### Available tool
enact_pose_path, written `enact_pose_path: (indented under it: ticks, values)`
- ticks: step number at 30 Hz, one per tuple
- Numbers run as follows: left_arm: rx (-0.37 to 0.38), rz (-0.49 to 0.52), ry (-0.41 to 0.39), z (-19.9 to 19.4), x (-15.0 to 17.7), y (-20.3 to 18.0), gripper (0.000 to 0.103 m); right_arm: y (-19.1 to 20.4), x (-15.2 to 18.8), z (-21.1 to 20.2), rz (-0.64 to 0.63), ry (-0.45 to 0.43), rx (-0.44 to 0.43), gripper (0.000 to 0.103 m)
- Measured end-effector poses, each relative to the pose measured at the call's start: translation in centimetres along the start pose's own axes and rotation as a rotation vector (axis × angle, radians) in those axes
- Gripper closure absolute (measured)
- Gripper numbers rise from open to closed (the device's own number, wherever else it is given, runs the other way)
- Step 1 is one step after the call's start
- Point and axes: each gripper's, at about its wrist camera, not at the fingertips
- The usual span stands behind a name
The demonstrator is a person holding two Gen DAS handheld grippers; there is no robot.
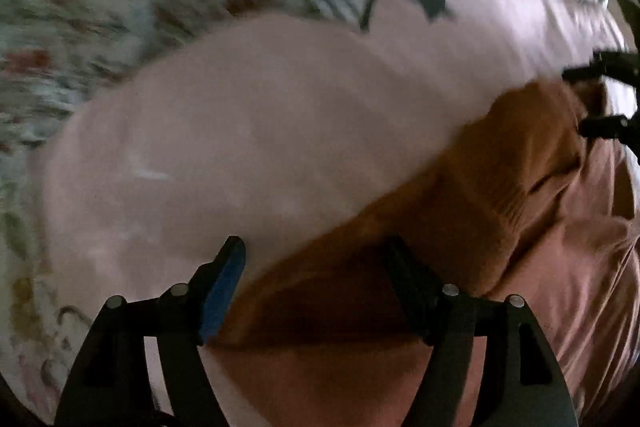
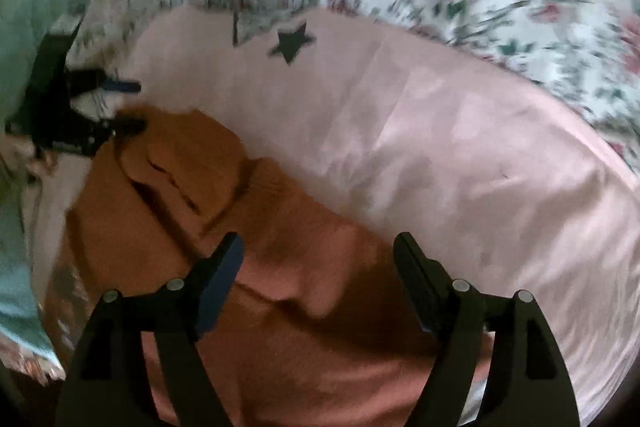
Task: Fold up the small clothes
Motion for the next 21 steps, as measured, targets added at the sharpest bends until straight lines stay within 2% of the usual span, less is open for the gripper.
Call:
enact_pose_path:
  ticks: [1, 2, 3, 4, 5, 6, 7, 9, 11, 12, 15, 17, 19, 20, 21]
  values:
    - [-0.011, 0.014, 0.005, 0.5, -0.1, -0.2, 0.031, 0.1, -0.2, 0.7, -0.015, 0.019, 0.012, 0.027]
    - [-0.023, 0.027, -0.004, 0.6, -0.1, -0.4, 0.04, 0.4, -0.2, 1.2, -0.031, 0.023, 0.05, 0.033]
    - [-0.015, 0.05, -0.02, 0.5, 0.2, -0.8, 0.05, 0.7, -0.2, 1.3, -0.041, 0.02, 0.086, 0.054]
    - [-0.01, 0.069, -0.034, 0.3, 0.5, -1.2, 0.069, 0.8, 0.0, 1.3, -0.041, 0.013, 0.1, 0.075]
    - [-0.022, 0.093, -0.049, 0.1, 0.8, -1.8, 0.093, 0.6, 0.1, 1.1, -0.024, 0.005, 0.079, 0.087]
    - [-0.054, 0.116, -0.057, 0.0, 1.2, -2.5, 0.098, 0.4, 0.3, 0.8, -0.009, -0.007, 0.063, 0.095]
    - [-0.103, 0.123, -0.076, -0.5, 1.8, -3.1, 0.099, 0.3, 0.6, 0.0, 0.002, -0.041, 0.069, 0.095]
    - [-0.146, 0.105, -0.142, -2.0, 2.9, -3.6, 0.099, -0.2, 1.7, -2.5, 0.049, -0.149, 0.089, 0.095]
    - [-0.175, 0.022, -0.222, -3.7, 3.8, -2.8, 0.099, -1.0, 2.9, -4.3, 0.131, -0.242, 0.062, 0.095]
    - [-0.19, -0.036, -0.242, -4.0, 3.9, -2.0, 0.099, -1.3, 3.1, -4.2, 0.152, -0.255, 0.071, 0.096]
    - [-0.189, -0.163, -0.223, -2.5, 2.8, 0.1, 0.099, -1.3, 2.5, -1.8, 0.202, -0.225, 0.121, 0.096]
    - [-0.217, -0.189, -0.195, -1.0, 1.8, 0.2, 0.098, -1.4, 1.9, -0.6, 0.231, -0.193, 0.141, 0.096]
    - [-0.257, -0.213, -0.179, -0.4, 1.4, 0.0, 0.098, -1.6, 1.6, -0.1, 0.281, -0.169, 0.119, 0.094]
    - [-0.267, -0.228, -0.175, -0.5, 1.3, -0.1, 0.094, -1.8, 1.8, -0.7, 0.309, -0.178, 0.115, 0.092]
    - [-0.272, -0.249, -0.169, -0.7, 1.3, -0.1, 0.092, -1.9, 2.1, -1.4, 0.327, -0.187, 0.115, 0.086]
Point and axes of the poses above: each gripper's, at about its wrist camera, not at the fingertips, and z roughly the way its jaws point, y to its left, x to its underside, and after that the axes turned 12 degrees about y, right-handed
